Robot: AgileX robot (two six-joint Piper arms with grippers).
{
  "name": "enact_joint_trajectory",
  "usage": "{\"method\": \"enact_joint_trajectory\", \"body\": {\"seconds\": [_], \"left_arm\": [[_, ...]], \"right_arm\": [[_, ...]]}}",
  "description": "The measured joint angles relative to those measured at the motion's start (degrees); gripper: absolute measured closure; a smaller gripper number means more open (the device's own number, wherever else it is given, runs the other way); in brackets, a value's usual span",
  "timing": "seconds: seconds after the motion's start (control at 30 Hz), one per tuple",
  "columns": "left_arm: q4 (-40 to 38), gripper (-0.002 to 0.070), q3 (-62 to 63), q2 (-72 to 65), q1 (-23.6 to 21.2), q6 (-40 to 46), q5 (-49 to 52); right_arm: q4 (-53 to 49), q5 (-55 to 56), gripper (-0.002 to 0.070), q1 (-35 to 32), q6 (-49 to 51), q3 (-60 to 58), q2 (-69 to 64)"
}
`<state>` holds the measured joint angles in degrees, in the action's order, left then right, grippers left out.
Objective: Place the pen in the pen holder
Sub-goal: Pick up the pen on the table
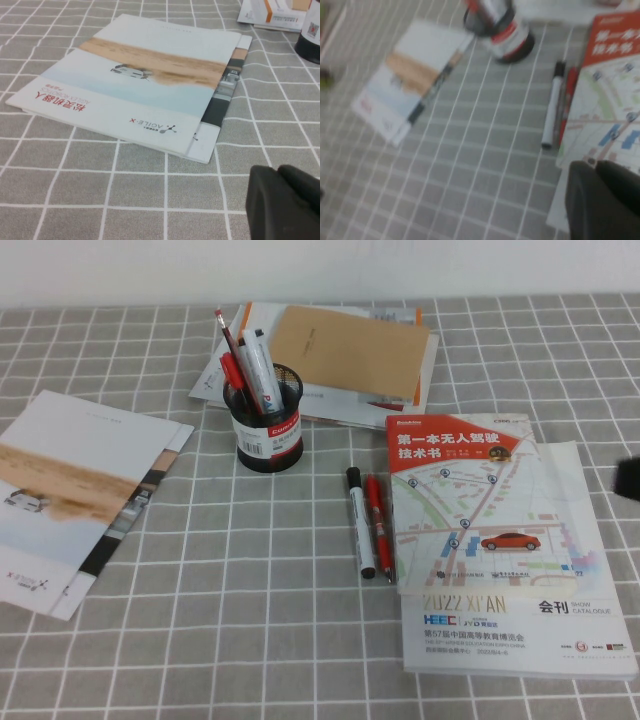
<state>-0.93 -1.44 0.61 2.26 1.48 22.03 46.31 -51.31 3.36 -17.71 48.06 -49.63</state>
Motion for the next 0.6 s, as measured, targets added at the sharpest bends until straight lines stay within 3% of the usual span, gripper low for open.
{"method": "enact_joint_trajectory", "body": {"seconds": [0.13, 0.33, 0.43, 0.6], "left_arm": [[0.0, 0.0678, 0.0, 0.0, 0.0, 0.0, 0.0], [0.0, 0.0678, 0.0, 0.0, 0.0, 0.0, 0.0], [0.0, 0.0678, 0.0, 0.0, 0.0, 0.0, 0.0], [0.0, 0.0678, 0.0, 0.0, 0.0, 0.0, 0.0]], "right_arm": [[-8.6, -7.2, 0.0689, 5.8, 3.6, 13.6, -13.2], [-38.1, -17.8, 0.0688, 23.1, 20.5, 34.6, -31.0], [-43.3, -19.4, 0.0689, 27.6, 23.9, 44.9, -40.5], [-42.1, -19.4, 0.0689, 30.2, 26.1, 57.6, -54.3]]}}
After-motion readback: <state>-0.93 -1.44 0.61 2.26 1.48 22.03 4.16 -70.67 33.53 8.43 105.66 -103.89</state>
